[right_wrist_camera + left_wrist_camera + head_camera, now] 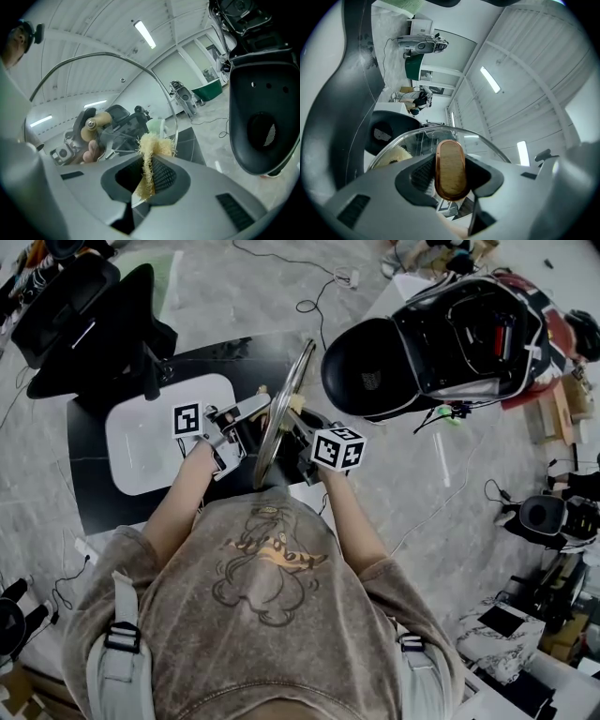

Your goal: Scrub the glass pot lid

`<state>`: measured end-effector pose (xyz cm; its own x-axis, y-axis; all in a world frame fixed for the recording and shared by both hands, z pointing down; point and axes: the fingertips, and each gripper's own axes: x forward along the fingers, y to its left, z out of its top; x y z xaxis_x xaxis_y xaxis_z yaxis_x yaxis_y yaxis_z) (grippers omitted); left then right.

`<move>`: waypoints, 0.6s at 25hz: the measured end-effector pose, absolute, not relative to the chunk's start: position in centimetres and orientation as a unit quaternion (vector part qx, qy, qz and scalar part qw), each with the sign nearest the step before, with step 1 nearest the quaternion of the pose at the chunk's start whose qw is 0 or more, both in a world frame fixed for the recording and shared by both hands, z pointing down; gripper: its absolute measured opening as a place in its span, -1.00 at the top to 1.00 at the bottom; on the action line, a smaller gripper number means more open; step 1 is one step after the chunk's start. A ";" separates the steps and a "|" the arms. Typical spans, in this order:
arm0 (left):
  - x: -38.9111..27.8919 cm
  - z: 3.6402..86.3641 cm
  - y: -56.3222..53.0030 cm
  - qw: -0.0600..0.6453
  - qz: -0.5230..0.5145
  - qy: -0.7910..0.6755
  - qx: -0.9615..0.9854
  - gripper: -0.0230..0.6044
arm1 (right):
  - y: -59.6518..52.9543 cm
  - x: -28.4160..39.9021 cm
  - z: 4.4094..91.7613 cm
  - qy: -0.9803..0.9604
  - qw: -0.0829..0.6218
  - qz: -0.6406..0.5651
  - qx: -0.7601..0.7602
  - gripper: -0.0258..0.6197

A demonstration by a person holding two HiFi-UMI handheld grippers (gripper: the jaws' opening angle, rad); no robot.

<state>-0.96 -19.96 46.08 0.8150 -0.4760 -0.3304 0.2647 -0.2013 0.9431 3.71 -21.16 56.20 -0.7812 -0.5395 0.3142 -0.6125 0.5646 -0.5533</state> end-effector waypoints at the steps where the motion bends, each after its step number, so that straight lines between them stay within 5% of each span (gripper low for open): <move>1: -0.9 46.2 -19.9 0.629 -0.295 -0.075 0.716 0.35 | -20.7 3.6 56.3 -0.883 0.057 0.336 0.321 0.79; 15: -0.9 47.9 -20.2 0.632 -0.287 -0.096 0.713 0.35 | -13.3 1.0 56.2 -0.907 0.089 0.341 0.231 0.79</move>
<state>-0.92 -20.16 47.91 0.8165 -0.5006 -0.2875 0.2258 -0.1815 0.9571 0.97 -13.32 56.25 -0.8773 -0.3592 0.3183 -0.4799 0.6608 -0.5771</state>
